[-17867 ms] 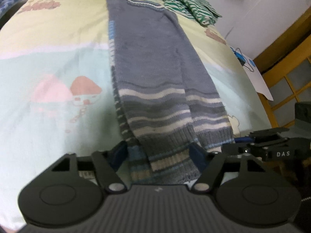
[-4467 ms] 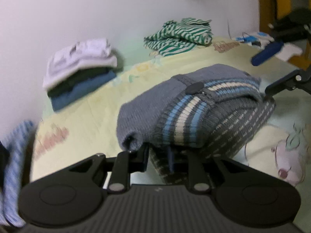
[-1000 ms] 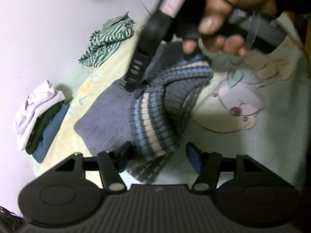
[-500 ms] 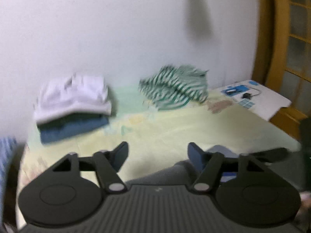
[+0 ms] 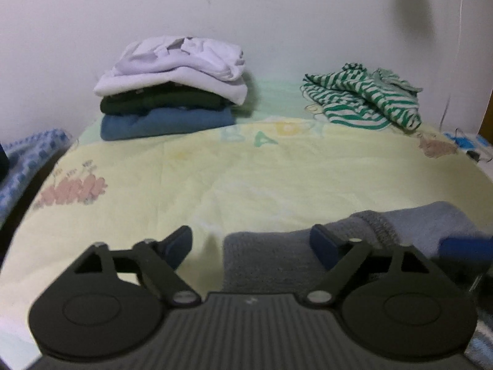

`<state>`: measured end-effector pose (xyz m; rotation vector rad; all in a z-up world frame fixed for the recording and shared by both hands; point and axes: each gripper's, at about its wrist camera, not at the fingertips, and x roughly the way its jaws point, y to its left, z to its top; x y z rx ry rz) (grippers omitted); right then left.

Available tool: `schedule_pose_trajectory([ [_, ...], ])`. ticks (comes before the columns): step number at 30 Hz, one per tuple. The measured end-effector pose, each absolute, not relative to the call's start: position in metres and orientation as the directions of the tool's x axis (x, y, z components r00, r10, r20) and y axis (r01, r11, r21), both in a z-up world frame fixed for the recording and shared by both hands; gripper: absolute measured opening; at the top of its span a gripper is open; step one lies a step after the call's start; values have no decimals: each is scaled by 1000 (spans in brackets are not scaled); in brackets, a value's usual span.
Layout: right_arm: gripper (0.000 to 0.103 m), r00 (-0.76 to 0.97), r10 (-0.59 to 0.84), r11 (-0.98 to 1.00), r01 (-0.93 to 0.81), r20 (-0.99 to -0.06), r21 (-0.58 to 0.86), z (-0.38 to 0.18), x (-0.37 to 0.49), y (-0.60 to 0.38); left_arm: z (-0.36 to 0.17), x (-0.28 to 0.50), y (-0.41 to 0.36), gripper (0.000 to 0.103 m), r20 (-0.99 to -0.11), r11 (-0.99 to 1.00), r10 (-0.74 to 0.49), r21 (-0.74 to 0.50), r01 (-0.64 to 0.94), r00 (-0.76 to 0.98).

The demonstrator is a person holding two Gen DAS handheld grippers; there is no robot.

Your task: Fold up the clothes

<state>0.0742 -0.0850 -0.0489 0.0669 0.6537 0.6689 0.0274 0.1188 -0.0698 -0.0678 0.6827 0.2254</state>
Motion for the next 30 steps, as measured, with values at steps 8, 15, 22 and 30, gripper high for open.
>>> schedule_pose_trajectory([
  [8, 37, 625, 538, 804, -583, -566, 120, -65, 67, -69, -69, 34, 122, 99, -669, 960, 223, 23, -280, 709],
  [15, 37, 634, 546, 797, -594, -548, 107, -67, 65, -78, -67, 36, 124, 100, -697, 947, 232, 4, -320, 678],
  [22, 37, 629, 548, 793, -601, -552, 102, -64, 61, -85, -68, 34, 122, 102, -696, 943, 245, 9, -334, 675],
  [30, 40, 669, 519, 833, -536, -532, 138, -37, 77, -89, -69, 33, 125, 102, -701, 939, 240, -8, -344, 671],
])
